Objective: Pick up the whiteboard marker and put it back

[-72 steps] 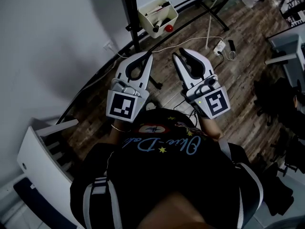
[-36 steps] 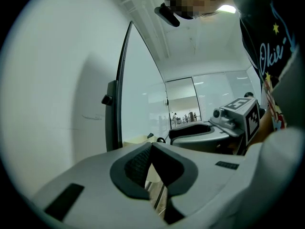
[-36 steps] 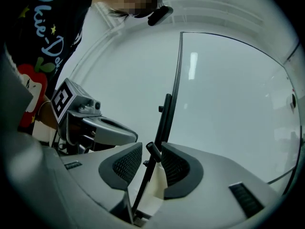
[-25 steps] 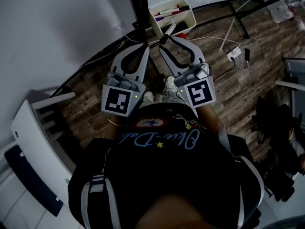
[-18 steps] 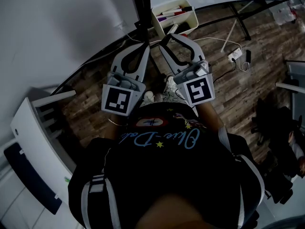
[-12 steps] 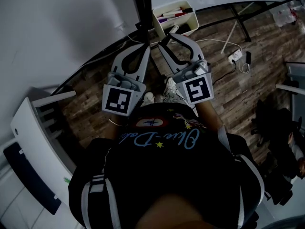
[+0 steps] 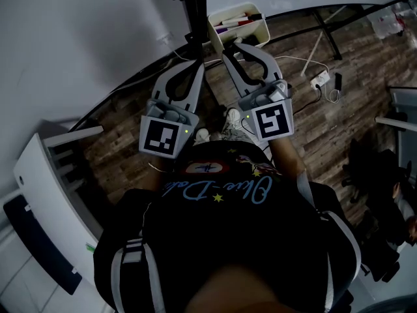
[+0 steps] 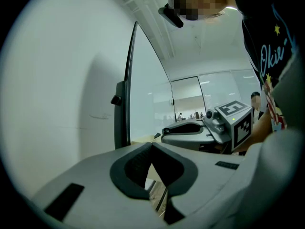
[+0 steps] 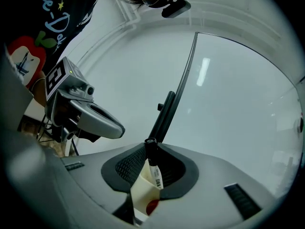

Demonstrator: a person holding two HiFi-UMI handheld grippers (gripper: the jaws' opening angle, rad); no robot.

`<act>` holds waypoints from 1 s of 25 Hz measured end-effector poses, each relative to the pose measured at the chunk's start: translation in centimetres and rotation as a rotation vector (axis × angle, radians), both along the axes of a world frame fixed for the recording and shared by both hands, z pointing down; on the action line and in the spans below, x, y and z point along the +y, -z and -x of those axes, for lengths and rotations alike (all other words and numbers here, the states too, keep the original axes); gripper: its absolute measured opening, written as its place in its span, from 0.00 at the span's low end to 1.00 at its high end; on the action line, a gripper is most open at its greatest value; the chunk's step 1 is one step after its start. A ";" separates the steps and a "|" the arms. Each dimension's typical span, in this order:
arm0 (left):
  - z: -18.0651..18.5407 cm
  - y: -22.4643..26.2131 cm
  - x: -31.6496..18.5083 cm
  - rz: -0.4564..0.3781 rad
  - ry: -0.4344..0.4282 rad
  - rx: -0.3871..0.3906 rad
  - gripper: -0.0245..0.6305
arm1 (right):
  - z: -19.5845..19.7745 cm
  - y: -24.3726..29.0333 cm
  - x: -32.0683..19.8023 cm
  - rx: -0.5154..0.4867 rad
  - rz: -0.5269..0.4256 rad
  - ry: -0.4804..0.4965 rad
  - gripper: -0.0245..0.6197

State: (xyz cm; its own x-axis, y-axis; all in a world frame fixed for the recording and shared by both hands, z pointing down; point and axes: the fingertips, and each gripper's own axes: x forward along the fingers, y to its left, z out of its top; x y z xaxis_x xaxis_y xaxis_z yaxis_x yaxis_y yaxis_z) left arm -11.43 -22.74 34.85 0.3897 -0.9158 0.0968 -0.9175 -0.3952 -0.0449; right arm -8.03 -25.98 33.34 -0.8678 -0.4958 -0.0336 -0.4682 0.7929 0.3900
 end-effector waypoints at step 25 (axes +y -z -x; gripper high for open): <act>-1.5 1.1 -1.3 -0.036 -0.024 -0.008 0.03 | -3.4 3.6 -1.3 -0.081 0.023 -0.020 0.15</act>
State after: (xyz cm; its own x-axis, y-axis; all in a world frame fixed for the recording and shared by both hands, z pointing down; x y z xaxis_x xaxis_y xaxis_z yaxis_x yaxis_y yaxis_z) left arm -9.89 -24.06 33.76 0.4109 -0.9092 0.0669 -0.9074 -0.4150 -0.0667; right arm -4.58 -27.29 29.71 -0.8523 -0.5148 -0.0921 -0.5137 0.7912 0.3318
